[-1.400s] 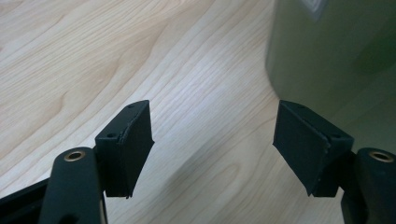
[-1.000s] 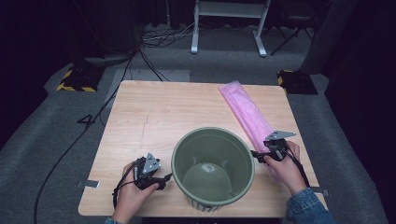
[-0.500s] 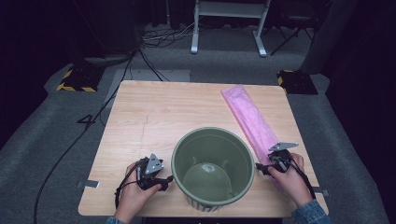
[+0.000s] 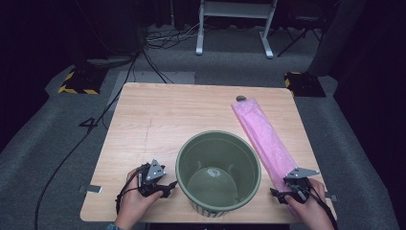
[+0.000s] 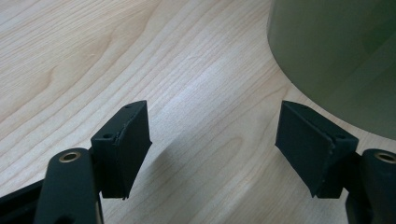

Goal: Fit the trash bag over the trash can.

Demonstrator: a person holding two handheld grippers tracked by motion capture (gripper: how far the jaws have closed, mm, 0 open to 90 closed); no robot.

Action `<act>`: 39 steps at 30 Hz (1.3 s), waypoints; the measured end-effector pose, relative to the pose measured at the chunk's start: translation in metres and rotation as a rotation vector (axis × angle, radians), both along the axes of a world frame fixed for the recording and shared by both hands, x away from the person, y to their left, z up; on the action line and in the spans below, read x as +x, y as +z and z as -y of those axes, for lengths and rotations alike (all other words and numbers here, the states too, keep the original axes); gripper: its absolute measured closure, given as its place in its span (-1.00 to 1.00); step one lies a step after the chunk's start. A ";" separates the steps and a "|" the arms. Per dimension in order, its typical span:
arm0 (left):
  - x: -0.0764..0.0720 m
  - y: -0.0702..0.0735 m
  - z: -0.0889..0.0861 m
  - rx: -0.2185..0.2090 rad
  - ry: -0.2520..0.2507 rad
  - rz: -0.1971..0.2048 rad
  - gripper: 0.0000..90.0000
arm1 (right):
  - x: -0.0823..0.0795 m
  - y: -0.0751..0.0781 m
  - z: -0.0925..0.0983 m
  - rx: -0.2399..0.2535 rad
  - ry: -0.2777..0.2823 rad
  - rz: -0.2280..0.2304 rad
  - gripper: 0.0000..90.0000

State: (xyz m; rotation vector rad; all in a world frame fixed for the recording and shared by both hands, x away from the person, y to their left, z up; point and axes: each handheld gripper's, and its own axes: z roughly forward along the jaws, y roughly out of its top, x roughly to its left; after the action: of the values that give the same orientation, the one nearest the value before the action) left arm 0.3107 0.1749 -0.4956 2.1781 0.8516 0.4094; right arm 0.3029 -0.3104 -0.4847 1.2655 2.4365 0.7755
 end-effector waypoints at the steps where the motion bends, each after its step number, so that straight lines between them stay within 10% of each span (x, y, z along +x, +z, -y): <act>1: 0.000 0.000 -0.002 -0.003 0.007 -0.003 -0.42 | 0.000 0.000 0.000 0.000 0.000 0.000 -0.36; 6: -0.002 -0.001 -0.010 -0.008 0.030 -0.012 -0.42 | -0.017 0.007 0.013 -0.010 0.027 -0.052 -0.28; 13: -0.006 -0.001 -0.016 0.021 0.050 -0.011 -0.43 | -0.002 0.023 0.016 0.017 0.007 0.009 -0.45; 25: -0.014 -0.007 -0.036 0.013 0.110 -0.037 -0.45 | 0.061 0.043 0.010 0.036 -0.011 0.027 -0.58; 39: -0.014 -0.009 -0.038 0.000 0.127 -0.037 -0.48 | 0.112 0.021 -0.013 -0.008 -0.032 0.005 -0.64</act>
State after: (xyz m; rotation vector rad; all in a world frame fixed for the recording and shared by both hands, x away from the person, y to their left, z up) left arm 0.2969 0.2127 -0.5043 2.1440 1.0142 0.4319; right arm 0.4148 -0.2970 -0.4639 1.2950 2.4069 0.7582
